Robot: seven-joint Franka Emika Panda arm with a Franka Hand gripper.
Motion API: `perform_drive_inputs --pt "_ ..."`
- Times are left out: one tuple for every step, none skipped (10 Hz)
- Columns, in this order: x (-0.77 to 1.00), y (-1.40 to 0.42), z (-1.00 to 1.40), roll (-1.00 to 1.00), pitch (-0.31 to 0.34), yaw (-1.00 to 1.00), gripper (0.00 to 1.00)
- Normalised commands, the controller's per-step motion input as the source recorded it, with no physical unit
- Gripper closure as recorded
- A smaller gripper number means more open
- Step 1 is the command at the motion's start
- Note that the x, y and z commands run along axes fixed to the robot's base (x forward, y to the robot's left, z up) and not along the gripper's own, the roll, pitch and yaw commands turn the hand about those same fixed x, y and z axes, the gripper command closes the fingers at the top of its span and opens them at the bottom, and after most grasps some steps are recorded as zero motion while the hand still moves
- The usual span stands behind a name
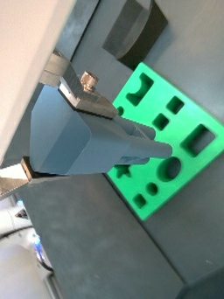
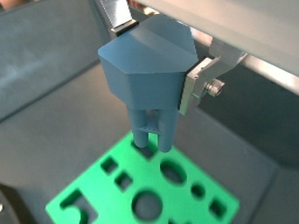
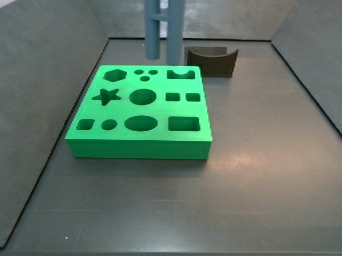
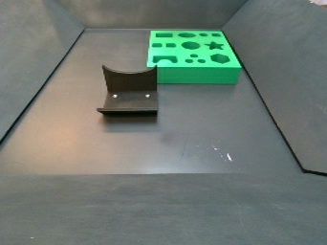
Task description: Insert the 3 prong object.
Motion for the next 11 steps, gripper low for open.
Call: perform_drive_inputs --pt "-0.34 0.69 -0.84 0.15 -0.076 -0.26 1.00" --pt "-0.31 0.76 -0.81 0.18 -0.090 -0.17 1.00" --pt "-0.30 0.74 -0.76 0.19 -0.103 -0.17 1.00" --pt "-0.28 0.70 -0.69 0.21 -0.116 -0.19 1.00" --pt "-0.27 0.67 -0.62 0.22 -0.114 -0.21 1.00" --pt "-0.19 0.71 -0.47 0.17 -0.037 -0.20 1.00" --pt "-0.13 0.74 -0.32 0.10 0.000 -0.20 1.00" --pt "-0.17 0.55 -0.30 0.14 -0.004 -0.25 1.00" --pt "-0.21 0.35 -0.19 0.10 0.000 -0.55 1.00" --pt "-0.13 0.08 -0.17 0.08 0.000 -0.86 1.00" --pt "-0.13 0.08 -0.17 0.08 0.000 -0.86 1.00"
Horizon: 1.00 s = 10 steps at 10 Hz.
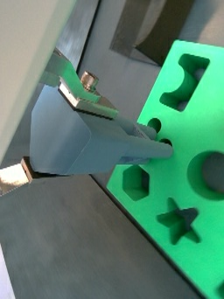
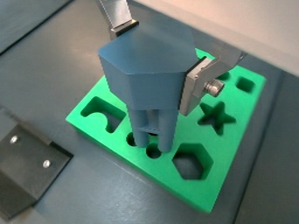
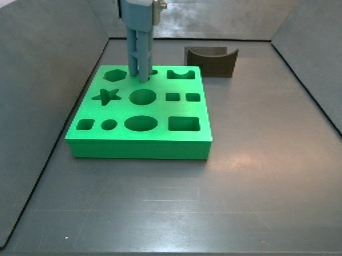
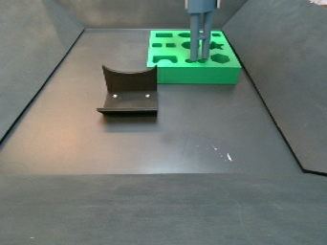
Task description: Insert the 3 prong object.
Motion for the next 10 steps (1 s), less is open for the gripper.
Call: perform_drive_inputs --pt "-0.14 0.12 -0.15 0.07 0.000 -0.81 1.00" --pt "0.00 0.22 -0.11 0.03 0.000 -0.75 1.00" --pt "0.22 0.20 -0.13 0.02 0.000 -0.51 1.00" --pt "0.20 0.13 -0.13 0.01 0.000 -0.37 1.00" --pt "0.03 0.06 -0.11 -0.02 0.000 -0.12 1.00" --pt "0.00 0.00 -0.20 -0.12 -0.037 -0.14 1.00" --pt "0.00 0.00 -0.16 -0.42 -0.061 -0.06 1.00" --pt "0.00 0.00 -0.11 -0.48 -0.091 -0.14 1.00" --pt "0.05 0.00 -0.09 -0.49 -0.099 -0.17 1.00" --pt "0.04 0.08 -0.15 -0.47 -0.100 -0.13 1.00"
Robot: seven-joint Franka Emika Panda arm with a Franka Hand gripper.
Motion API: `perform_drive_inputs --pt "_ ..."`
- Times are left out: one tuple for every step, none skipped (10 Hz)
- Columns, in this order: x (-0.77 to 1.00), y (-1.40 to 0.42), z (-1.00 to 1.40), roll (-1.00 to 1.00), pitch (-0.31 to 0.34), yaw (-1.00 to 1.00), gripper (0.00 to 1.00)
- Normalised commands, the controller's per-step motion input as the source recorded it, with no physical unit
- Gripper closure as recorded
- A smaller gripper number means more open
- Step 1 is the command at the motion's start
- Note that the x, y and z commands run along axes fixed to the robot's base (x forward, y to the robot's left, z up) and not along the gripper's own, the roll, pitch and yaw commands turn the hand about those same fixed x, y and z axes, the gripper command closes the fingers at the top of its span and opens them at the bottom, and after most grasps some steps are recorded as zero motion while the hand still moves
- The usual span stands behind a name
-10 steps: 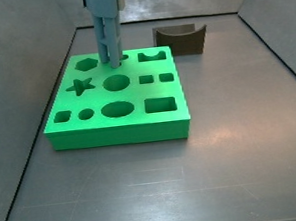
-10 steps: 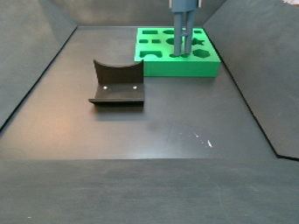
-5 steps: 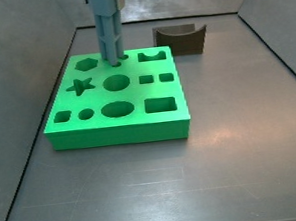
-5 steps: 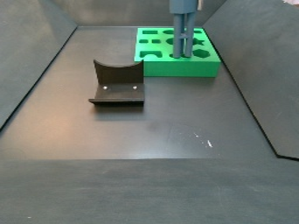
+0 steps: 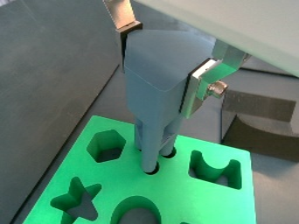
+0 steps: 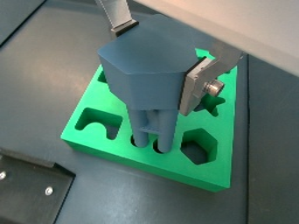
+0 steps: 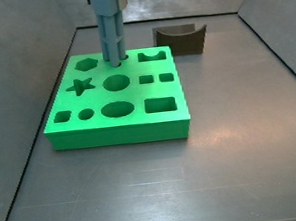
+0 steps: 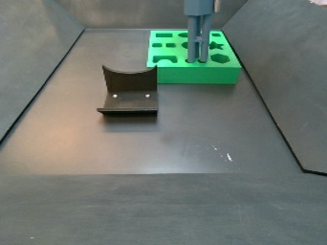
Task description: Insert the 3 prong object.
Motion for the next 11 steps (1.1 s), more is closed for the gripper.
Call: perform_drive_inputs --pt "0.00 0.09 -0.32 -0.29 -0.109 -0.05 1.00" --pt "0.01 0.05 -0.45 -0.19 -0.113 -0.09 1.00" --pt "0.10 0.01 -0.50 -0.02 -0.070 -0.07 1.00" --pt "0.09 0.02 -0.60 0.00 -0.104 -0.03 1.00" --pt "0.06 0.02 -0.66 -0.08 -0.163 -0.07 1.00" --pt "0.05 0.01 -0.64 -0.15 -0.213 -0.07 1.00" --pt "0.02 0.00 -0.66 -0.12 -0.234 -0.05 1.00" --pt "0.10 0.00 -0.57 -0.11 -0.144 -0.06 1.00" --pt "0.06 0.00 -0.11 -0.01 0.000 0.00 1.00" --pt "0.00 0.00 0.00 0.00 -0.004 0.00 1.00" --pt "0.00 0.00 0.00 0.00 0.000 0.00 1.00"
